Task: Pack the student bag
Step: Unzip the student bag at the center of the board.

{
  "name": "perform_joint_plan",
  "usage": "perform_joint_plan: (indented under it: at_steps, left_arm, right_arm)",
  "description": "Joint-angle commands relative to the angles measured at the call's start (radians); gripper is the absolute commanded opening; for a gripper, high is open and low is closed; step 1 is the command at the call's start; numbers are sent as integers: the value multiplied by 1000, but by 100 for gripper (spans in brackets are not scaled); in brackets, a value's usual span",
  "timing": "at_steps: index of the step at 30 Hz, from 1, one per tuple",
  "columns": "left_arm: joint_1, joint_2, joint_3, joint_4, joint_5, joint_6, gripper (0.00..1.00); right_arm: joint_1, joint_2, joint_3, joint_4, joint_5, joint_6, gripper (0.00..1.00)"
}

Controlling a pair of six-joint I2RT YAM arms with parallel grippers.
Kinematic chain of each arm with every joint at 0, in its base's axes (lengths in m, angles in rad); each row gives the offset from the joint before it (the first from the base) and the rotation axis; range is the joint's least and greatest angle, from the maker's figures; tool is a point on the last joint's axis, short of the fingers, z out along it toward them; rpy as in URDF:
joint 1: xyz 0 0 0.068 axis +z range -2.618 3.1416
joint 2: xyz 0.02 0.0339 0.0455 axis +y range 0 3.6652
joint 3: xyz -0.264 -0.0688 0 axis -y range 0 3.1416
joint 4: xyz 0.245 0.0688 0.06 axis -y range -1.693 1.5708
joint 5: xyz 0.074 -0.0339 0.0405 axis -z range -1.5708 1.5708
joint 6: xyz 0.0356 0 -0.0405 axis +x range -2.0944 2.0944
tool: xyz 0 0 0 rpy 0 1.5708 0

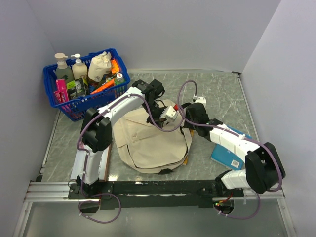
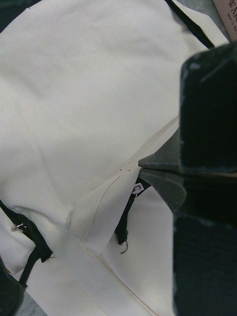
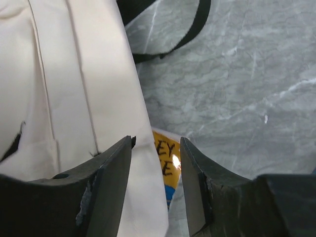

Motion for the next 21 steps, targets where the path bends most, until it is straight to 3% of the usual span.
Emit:
perform_joint_plan:
  at_steps: [1, 4, 9, 15, 17, 21]
  left_arm:
    - [-5, -51, -4, -45, 79, 1, 1]
    - [-7, -57, -16, -39, 80, 0, 1]
    - [-7, -61, -22, -41, 82, -2, 1]
    - [-10, -67, -25, -36, 77, -8, 1]
    - [-8, -67, -22, -33, 79, -14, 1]
    - [-11, -64, -13, -36, 82, -20, 1]
  right_arm:
    - [-8, 39, 82, -37, 49, 38, 52]
    - [-8, 41, 102, -89, 84, 65, 51]
    - [-8, -92, 54, -118, 89, 97, 53]
    - [38, -264, -70, 76, -224, 4, 48]
    - [45, -252, -96, 128, -314, -10, 43]
    - [46, -162, -84, 116, -347, -10, 34]
